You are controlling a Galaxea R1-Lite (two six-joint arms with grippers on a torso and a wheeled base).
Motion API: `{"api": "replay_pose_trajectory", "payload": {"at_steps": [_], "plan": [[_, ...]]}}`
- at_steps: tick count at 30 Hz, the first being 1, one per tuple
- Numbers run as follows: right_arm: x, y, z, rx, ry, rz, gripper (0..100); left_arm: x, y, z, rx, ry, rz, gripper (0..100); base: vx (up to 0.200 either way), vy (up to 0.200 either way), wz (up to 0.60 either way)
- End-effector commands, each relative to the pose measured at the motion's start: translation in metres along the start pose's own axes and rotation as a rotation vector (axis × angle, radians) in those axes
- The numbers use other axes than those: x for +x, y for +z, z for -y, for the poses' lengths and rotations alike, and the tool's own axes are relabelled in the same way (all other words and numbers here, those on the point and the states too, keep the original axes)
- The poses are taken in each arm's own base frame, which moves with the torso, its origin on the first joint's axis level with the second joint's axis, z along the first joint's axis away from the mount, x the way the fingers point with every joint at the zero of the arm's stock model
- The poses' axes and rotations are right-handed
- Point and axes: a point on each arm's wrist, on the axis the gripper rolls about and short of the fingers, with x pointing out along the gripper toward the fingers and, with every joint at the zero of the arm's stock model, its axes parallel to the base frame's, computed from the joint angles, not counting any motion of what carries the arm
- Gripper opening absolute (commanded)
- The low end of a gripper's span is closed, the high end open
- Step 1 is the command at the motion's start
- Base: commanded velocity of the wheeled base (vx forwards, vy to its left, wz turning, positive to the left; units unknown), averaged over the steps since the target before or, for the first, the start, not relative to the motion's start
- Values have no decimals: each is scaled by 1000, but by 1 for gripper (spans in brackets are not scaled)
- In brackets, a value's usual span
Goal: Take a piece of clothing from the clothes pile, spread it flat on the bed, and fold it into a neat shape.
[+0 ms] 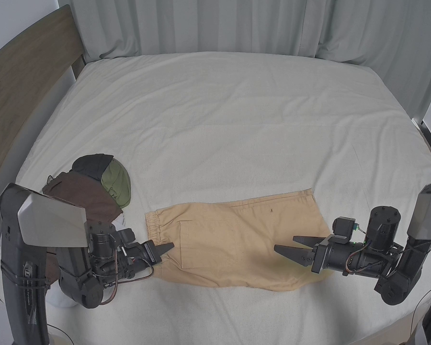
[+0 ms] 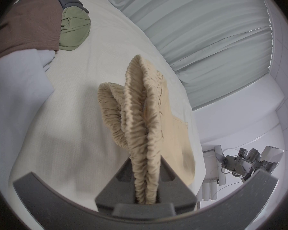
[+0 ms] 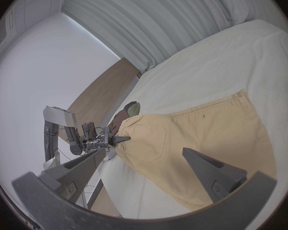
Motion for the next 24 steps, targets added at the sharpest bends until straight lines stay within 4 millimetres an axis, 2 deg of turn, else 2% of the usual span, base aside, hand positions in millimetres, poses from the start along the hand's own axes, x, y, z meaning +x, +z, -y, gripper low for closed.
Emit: {"api": "replay_pose_trajectory", "payload": {"at_steps": [1,24], "plan": [[0,-1,0,1,0,-2,100,-12,9,3,-3,-20,13,0,0,0,0],[0,0,0,0,1,-1,100,-22,23,-5,-14,-22,41,0,0,0,0]]}}
